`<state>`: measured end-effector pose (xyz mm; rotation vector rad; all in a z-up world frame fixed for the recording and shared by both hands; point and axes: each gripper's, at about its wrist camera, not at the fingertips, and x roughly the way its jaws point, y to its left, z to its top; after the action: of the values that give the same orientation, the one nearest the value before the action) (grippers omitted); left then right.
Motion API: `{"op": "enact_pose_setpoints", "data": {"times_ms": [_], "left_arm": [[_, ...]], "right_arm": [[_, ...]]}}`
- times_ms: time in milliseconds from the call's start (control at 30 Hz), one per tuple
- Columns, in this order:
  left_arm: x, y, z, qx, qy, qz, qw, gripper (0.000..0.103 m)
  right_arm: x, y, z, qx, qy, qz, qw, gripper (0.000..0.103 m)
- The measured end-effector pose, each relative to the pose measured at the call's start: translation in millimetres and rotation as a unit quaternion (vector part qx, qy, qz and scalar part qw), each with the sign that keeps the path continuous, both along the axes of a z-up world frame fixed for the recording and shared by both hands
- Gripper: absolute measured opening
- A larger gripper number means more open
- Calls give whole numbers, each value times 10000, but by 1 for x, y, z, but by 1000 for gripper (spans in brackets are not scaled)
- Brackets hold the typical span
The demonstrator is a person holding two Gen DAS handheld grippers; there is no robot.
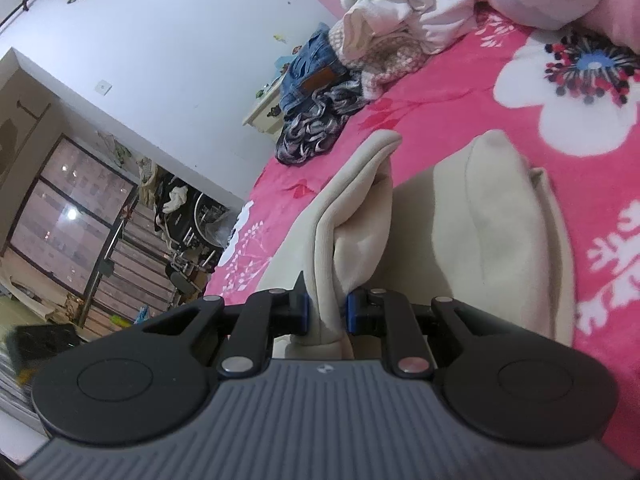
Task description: Fold clothes
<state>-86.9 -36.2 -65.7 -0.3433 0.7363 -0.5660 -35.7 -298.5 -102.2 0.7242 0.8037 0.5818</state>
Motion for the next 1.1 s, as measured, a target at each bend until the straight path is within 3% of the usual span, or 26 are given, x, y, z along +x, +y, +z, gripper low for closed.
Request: {"op": "enact_pose_setpoints", "data": {"times_ms": [100, 400, 600, 700, 767, 867, 967, 1067, 1100], "left_arm": [[6, -14, -12, 228, 167, -60, 9996, 55], [13, -43, -9, 242, -62, -452, 9987, 56], [17, -61, -21, 310, 14, -571, 9979, 57], [14, -67, -18, 279, -104, -642, 9975, 58], [13, -72, -22, 327, -91, -682, 9971, 58], [13, -80, -36, 469, -25, -780, 9959, 56], [6, -84, -38, 536, -163, -828, 9950, 57], [1, -87, -41, 678, -292, -941, 9928, 59], [1, -88, -44, 788, -318, -983, 9915, 59]], "right_arm": [[-2, -10, 3, 1, -45, -45, 10000, 14], [-9, -35, 14, -82, -315, -146, 9994, 14], [-10, -53, -5, 16, 28, -388, 9992, 14], [-19, -52, 14, -123, -434, -355, 9983, 14], [-20, -52, 15, -276, -500, -385, 9976, 14], [-13, -59, -16, -439, 62, -539, 9976, 14], [-18, -67, -23, -190, 347, -693, 9968, 14], [-27, -60, -11, -463, 145, -693, 9964, 14], [-26, -58, -17, -538, 259, -718, 9956, 15]]}}
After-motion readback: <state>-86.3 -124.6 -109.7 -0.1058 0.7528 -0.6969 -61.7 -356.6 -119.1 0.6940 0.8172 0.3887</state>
